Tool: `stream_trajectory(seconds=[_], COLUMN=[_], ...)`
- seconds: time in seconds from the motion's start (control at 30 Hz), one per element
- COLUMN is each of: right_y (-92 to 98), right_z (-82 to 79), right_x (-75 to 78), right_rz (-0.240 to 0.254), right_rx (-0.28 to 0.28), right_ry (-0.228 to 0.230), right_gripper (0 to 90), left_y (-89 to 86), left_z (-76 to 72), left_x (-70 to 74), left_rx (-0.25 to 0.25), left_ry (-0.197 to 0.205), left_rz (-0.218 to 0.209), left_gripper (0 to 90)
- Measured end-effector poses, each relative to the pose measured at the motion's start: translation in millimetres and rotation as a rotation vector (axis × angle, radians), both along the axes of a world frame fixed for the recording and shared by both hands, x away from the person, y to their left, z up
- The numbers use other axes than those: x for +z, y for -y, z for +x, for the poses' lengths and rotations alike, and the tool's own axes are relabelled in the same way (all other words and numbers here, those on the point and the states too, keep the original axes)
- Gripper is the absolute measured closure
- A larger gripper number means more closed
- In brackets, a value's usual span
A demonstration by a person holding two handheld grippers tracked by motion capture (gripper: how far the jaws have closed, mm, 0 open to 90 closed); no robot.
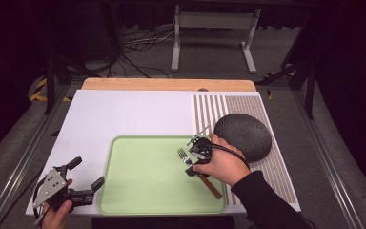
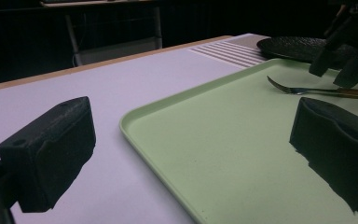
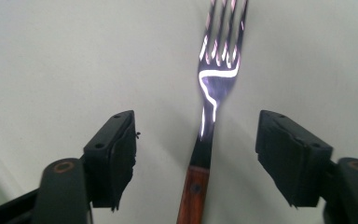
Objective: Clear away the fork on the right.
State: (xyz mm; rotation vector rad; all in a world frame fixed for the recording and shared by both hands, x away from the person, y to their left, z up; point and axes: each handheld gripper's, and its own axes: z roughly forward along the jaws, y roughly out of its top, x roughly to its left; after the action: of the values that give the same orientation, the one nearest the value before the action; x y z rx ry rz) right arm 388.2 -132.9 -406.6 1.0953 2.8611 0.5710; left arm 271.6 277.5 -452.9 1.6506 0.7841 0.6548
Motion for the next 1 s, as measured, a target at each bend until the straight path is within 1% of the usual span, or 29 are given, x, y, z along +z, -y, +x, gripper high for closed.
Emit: stream_trajectory(seconds=[0.03, 0.07, 0.1, 0.2, 0.27, 0.3, 0.4, 0.43, 0.47, 0.5, 0.57, 0.63, 0.67, 0.7, 0.77, 0.83, 0.87, 0.9, 0.93, 0.97, 1.0], right_y=[-1.0, -1.0, -2.5, -4.3, -4.8, -6.5, -7.9, -7.9, -8.4, -9.2, -10.1, -11.2, -11.2, -11.9, -12.4, -13.3, -13.9, -14.5, -15.6, -15.7, -15.8], right_z=[1.5, 1.5, 2.9, 4.4, 5.0, 7.8, 11.1, 11.1, 12.2, 13.9, 16.0, 17.7, 17.7, 18.6, 20.2, 21.7, 22.1, 22.3, 22.5, 23.1, 23.8], right_x=[0.5, 0.5, 1.7, 1.6, 1.6, 1.4, 0.8, 0.8, 0.6, 0.3, 0.1, 0.1, 0.1, -0.1, -0.2, -1.4, -2.4, -3.3, -5.4, -6.7, -8.2], right_rz=[0.013, 0.013, 0.029, 0.068, 0.077, 0.103, 0.144, 0.144, 0.157, 0.173, 0.183, 0.183, 0.183, 0.185, 0.184, 0.179, 0.167, 0.164, 0.174, 0.178, 0.170], right_rx=[0.045, 0.045, 0.073, 0.079, 0.080, 0.097, 0.100, 0.100, 0.101, 0.105, 0.115, 0.135, 0.135, 0.145, 0.157, 0.166, 0.171, 0.174, 0.182, 0.183, 0.190], right_ry=[0.044, 0.044, 0.092, 0.096, 0.097, 0.118, 0.126, 0.126, 0.130, 0.140, 0.145, 0.154, 0.154, 0.161, 0.165, 0.169, 0.165, 0.161, 0.143, 0.135, 0.138], right_gripper=[20.7, 20.7, 21.1, 21.3, 21.3, 21.4, 21.4, 21.4, 21.5, 24.2, 28.9, 37.6, 37.6, 39.6, 48.4, 59.3, 65.8, 69.5, 75.3, 78.7, 81.6], left_y=[0.0, 0.0, 0.0, 0.0, -0.1, -0.2, -0.2, -0.2, -0.2, -0.2, -0.3, -0.3, -0.2, -0.2, -0.2, -0.1, -0.1, -0.2, -0.2, -0.3, -0.3], left_z=[0.1, 0.1, 0.1, 0.1, 0.2, 0.2, 0.1, 0.1, 0.1, 0.1, 0.2, 0.2, 0.1, 0.1, 0.2, 0.1, 0.1, 0.1, 0.1, 0.0, 0.0], left_x=[-0.1, -0.1, -0.1, -0.1, 0.0, 0.0, 0.0, 0.0, 0.0, 0.0, 0.0, 0.1, 0.1, 0.1, 0.1, 0.1, 0.1, 0.2, 0.2, 0.3, 0.4], left_rx=[0.000, 0.000, -0.001, 0.000, -0.001, -0.001, -0.001, -0.001, -0.001, -0.001, -0.002, -0.001, -0.002, -0.002, -0.002, -0.002, -0.002, -0.003, -0.003, -0.004, -0.004], left_ry=[0.000, 0.000, 0.000, 0.000, 0.001, 0.001, 0.001, 0.001, 0.002, 0.002, 0.001, 0.002, 0.002, 0.002, 0.002, 0.003, 0.003, 0.003, 0.003, 0.001, 0.002], left_rz=[0.000, 0.000, 0.001, 0.000, -0.001, 0.001, -0.001, -0.001, 0.000, 0.000, 0.000, 0.000, 0.000, 0.000, 0.000, 0.001, 0.001, 0.001, 0.001, 0.002, 0.001], left_gripper=[0.9, 0.9, 0.9, 0.9, 0.8, 0.9, 0.8, 0.9, 0.9, 0.9, 0.9, 0.9, 0.9, 0.9, 0.9, 0.9, 0.9, 0.9, 0.9, 0.8, 0.9])
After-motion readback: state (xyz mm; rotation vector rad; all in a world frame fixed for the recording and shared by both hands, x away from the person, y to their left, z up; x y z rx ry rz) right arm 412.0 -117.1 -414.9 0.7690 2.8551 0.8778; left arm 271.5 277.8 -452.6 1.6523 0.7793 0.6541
